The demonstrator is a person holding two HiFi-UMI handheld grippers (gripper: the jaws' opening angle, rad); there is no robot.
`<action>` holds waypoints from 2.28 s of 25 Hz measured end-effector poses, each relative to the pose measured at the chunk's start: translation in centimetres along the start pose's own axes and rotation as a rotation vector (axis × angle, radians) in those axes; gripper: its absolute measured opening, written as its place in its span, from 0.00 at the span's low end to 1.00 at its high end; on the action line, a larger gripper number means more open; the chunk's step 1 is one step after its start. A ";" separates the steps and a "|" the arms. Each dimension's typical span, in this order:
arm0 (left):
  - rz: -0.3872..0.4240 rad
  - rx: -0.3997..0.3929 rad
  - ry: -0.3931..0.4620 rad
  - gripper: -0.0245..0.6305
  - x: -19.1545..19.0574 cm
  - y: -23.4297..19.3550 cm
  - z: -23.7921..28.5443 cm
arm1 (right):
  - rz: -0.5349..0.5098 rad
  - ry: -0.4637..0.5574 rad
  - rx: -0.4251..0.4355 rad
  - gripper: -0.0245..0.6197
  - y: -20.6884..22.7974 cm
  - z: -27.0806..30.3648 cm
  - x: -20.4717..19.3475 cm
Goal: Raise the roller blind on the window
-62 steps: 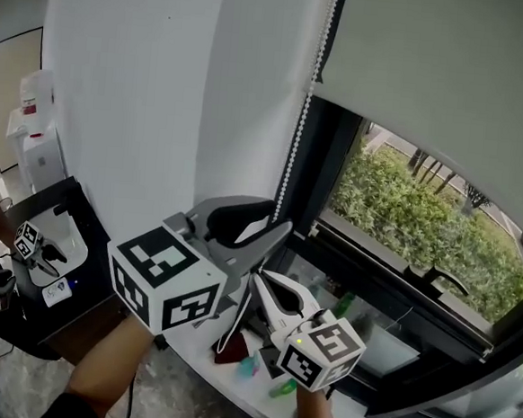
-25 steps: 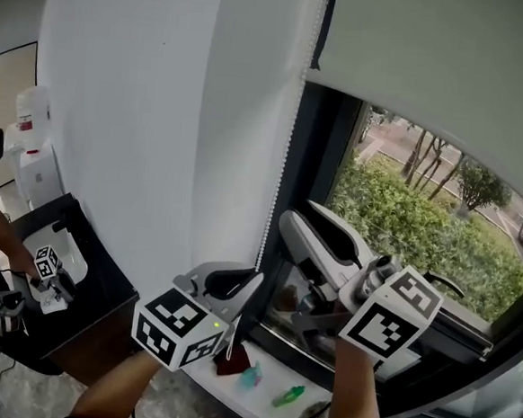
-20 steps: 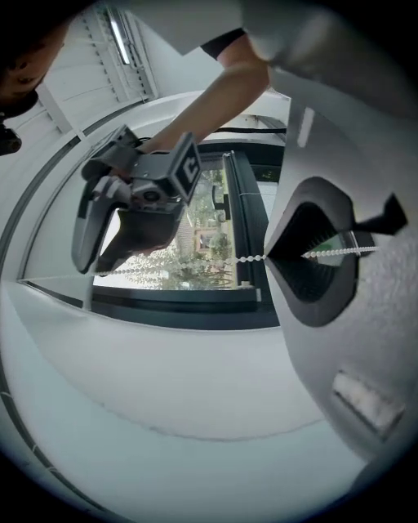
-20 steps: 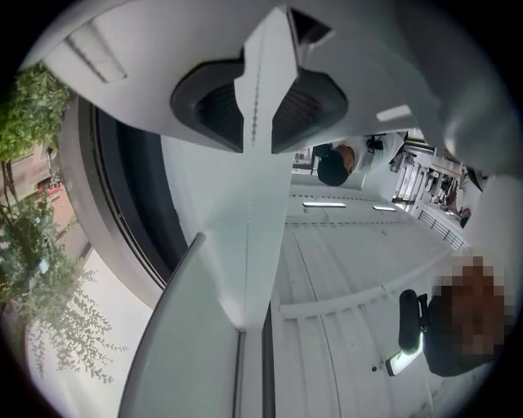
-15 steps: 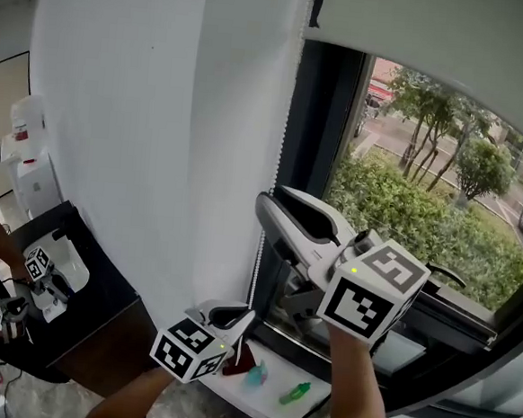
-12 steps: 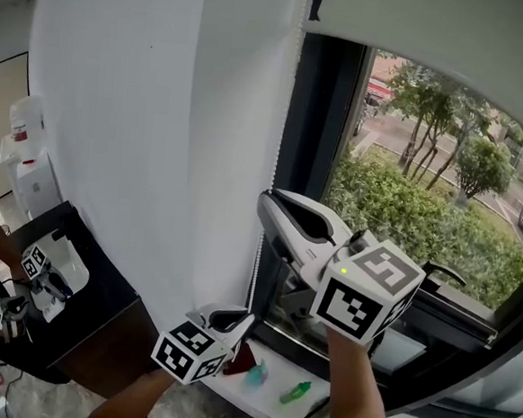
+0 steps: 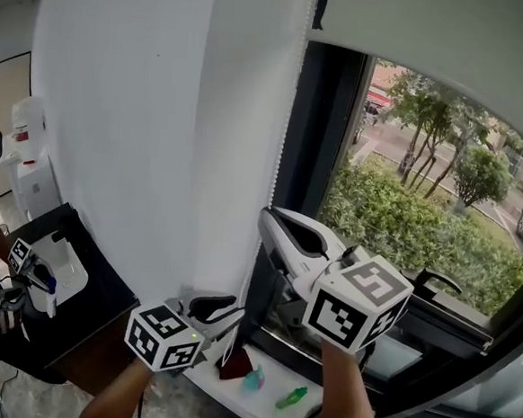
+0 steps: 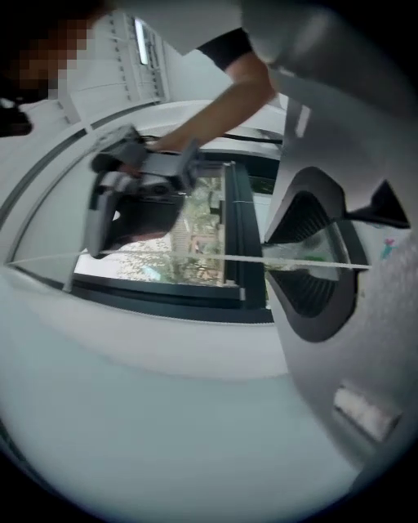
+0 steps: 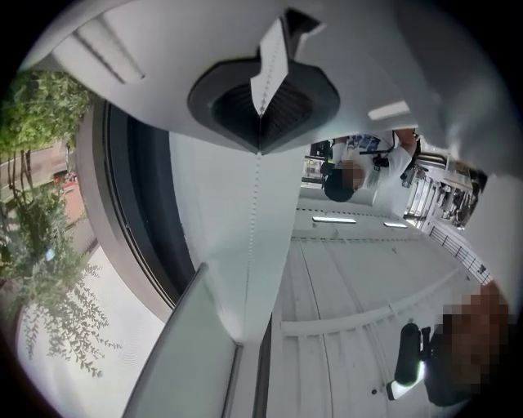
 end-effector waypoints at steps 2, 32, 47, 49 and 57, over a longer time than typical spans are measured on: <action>-0.042 0.006 0.154 0.22 3.9 -0.6 -1.8 | -0.003 -0.030 -0.018 0.05 0.6 -0.1 -1.4; 0.171 0.212 0.363 0.07 18.2 -3.3 -2.3 | 0.241 -0.196 -0.034 0.05 2.0 -2.9 -17.0; 0.209 0.185 0.123 0.06 12.4 -2.5 0.0 | 0.381 -0.274 0.060 0.23 4.1 -4.8 -19.6; 0.211 0.178 0.106 0.06 11.5 -2.3 0.2 | 0.487 -0.128 0.100 0.35 5.0 -5.7 -16.5; 0.188 0.127 0.059 0.06 7.6 -0.5 2.0 | 0.283 0.034 0.134 0.31 3.0 -4.6 -5.1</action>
Point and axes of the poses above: the fingertips, and each gripper's own axes: z forward along the fingers, y to its right, x out of its top, the point moved 6 cm from there along -z, backward along the fingers, and after that the axes turned 13 degrees about z, right-handed, at the moved point
